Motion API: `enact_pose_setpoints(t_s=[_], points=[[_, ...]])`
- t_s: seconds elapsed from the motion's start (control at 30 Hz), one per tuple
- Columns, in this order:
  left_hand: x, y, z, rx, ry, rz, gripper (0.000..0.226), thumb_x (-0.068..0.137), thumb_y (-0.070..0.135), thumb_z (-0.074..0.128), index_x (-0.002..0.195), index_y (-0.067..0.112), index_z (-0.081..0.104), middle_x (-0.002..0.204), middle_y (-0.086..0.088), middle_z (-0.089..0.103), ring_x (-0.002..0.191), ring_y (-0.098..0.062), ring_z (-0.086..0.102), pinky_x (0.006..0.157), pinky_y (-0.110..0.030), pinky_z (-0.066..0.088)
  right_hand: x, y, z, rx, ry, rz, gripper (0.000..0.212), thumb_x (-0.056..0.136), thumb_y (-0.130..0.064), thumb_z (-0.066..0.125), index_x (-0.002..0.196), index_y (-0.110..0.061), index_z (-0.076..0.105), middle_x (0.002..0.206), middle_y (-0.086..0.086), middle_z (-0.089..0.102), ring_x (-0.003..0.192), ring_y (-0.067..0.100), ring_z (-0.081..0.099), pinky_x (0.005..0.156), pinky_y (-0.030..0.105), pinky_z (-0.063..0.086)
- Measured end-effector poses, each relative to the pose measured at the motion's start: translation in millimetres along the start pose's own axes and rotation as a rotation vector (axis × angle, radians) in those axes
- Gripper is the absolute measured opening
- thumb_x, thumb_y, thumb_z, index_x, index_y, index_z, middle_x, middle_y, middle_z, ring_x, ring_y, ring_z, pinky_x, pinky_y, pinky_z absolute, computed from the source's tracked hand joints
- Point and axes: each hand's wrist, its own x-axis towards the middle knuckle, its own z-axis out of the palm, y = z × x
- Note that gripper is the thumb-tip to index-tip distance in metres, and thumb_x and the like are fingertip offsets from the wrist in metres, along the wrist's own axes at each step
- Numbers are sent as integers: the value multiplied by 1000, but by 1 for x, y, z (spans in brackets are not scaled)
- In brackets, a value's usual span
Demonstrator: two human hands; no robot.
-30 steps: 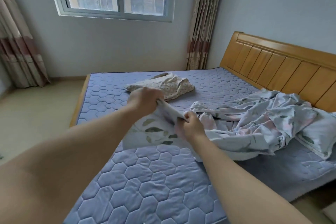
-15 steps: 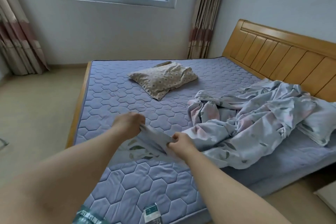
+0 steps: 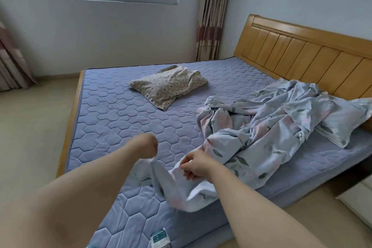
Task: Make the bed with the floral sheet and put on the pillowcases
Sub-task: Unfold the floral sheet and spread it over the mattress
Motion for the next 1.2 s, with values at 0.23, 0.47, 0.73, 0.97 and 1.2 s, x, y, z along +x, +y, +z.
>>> enact_pose_setpoints(t_s=[0.23,0.47,0.73,0.97,1.2], points=[[16,34,2,-86,79,19,28,88,12,46,106,13,67,116,-9,65,109,-27,58,85,-31,50,3,18,-25,144,62,53,22,97,-18,44,75,-21,47,69,-2,53,55,10,48,55,22,34],[60,115,14,-143,54,73,27,88,12,45,104,15,67,117,-7,63,108,-27,57,84,-29,48,26,75,-88,242,142,143,19,96,-18,45,77,-19,48,69,0,51,56,12,45,54,21,31],[142,209,54,-215,-7,-23,28,90,14,45,108,13,66,116,-9,64,107,-28,58,84,-32,48,105,154,-186,211,121,228,17,92,-15,46,76,-15,46,65,2,49,54,17,40,54,23,29],[210,249,98,-318,-52,-137,31,91,13,41,117,16,57,120,-9,60,109,-28,56,85,-31,44,176,214,-219,173,77,302,25,90,-15,50,65,-16,46,65,3,50,56,17,42,52,22,32],[293,249,135,-423,-33,-262,44,85,27,53,129,25,45,132,-4,43,120,-29,46,99,-46,44,256,238,-224,145,142,324,4,88,-17,52,84,-18,52,100,10,59,87,24,50,75,30,41]])
